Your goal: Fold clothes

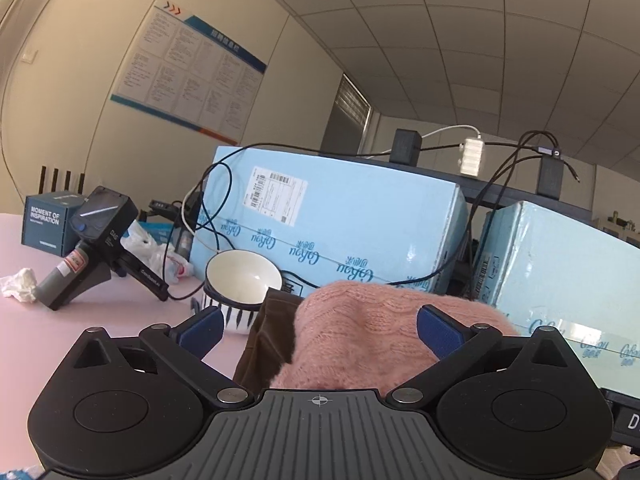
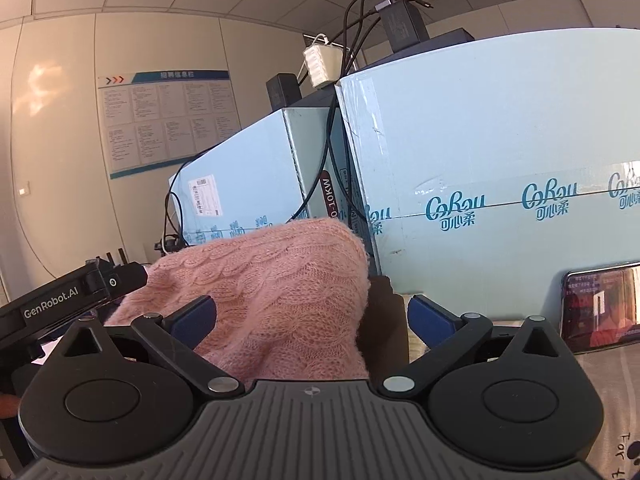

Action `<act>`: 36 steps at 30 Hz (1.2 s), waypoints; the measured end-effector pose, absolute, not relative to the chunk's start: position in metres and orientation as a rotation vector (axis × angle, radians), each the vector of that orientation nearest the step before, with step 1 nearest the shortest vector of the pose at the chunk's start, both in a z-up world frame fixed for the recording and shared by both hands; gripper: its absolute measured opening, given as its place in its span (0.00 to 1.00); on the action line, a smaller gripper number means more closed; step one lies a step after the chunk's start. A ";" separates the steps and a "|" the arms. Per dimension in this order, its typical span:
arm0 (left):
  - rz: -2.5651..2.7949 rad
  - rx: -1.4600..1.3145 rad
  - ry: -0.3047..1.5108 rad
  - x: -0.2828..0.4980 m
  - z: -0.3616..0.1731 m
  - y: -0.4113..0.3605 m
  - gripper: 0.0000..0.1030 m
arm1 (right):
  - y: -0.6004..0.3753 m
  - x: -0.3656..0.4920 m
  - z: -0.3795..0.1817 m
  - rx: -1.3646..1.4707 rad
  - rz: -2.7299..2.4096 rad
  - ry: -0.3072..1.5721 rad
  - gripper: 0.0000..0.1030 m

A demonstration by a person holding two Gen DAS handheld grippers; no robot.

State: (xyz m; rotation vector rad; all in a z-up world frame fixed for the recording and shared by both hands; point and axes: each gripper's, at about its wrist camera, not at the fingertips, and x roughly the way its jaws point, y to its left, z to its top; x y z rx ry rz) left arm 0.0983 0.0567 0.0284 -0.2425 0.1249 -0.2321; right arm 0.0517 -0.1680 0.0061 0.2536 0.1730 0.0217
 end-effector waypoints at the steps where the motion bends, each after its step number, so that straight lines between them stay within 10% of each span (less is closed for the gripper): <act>1: -0.223 -0.242 0.125 0.089 0.029 0.055 1.00 | -0.169 0.045 0.008 0.258 0.022 0.171 1.00; 36: 0.082 0.000 -0.017 -0.007 0.001 -0.008 1.00 | -0.178 -0.027 -0.023 0.093 -0.040 0.017 1.00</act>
